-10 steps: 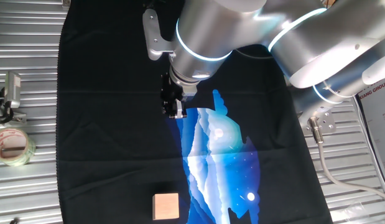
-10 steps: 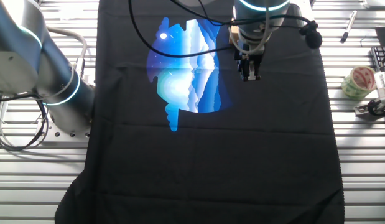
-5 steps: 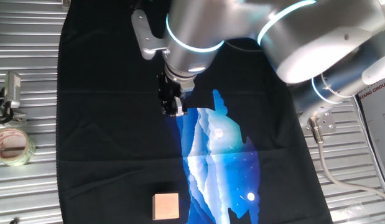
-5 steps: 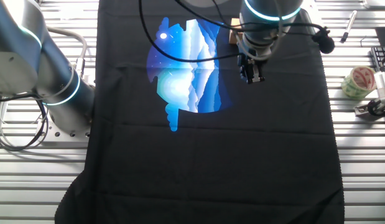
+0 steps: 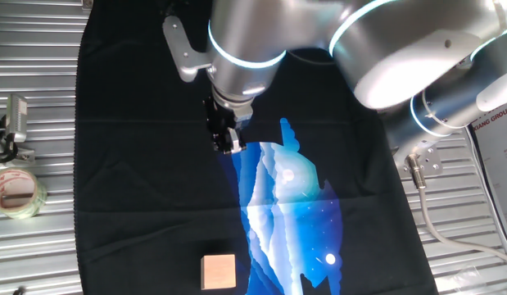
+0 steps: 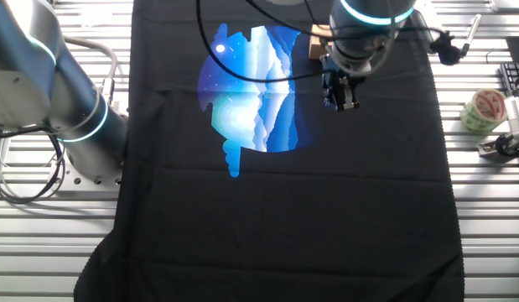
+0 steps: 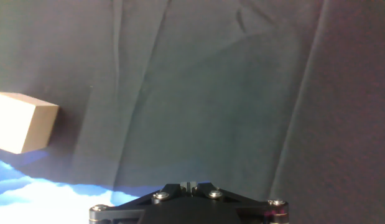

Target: Approach and touch the side of the small block

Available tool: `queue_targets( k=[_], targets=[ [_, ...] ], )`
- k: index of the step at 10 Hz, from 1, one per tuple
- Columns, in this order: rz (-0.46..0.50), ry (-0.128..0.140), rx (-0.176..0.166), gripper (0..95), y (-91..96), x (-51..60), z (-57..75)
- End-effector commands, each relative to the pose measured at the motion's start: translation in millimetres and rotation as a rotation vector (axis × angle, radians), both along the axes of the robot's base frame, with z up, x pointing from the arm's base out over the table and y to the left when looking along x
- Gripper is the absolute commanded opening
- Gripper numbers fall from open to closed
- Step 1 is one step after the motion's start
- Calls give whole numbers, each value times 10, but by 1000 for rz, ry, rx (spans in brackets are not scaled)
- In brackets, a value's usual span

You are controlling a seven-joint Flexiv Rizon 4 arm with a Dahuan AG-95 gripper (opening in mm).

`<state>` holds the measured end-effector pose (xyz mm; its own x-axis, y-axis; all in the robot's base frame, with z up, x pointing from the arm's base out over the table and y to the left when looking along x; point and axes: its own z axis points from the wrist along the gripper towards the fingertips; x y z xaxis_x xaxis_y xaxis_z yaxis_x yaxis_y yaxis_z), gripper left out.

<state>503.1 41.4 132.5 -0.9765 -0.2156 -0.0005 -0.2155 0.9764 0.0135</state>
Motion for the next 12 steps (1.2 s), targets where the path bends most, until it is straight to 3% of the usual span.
queue_targets(
  k=[1, 7, 12],
  targets=[
    [-12, 13, -2, 0, -4, -10, 0],
    [-2, 31, 7, 0, -4, -10, 0],
    [-18, 18, 12, 0, -4, -10, 0]
  ],
)
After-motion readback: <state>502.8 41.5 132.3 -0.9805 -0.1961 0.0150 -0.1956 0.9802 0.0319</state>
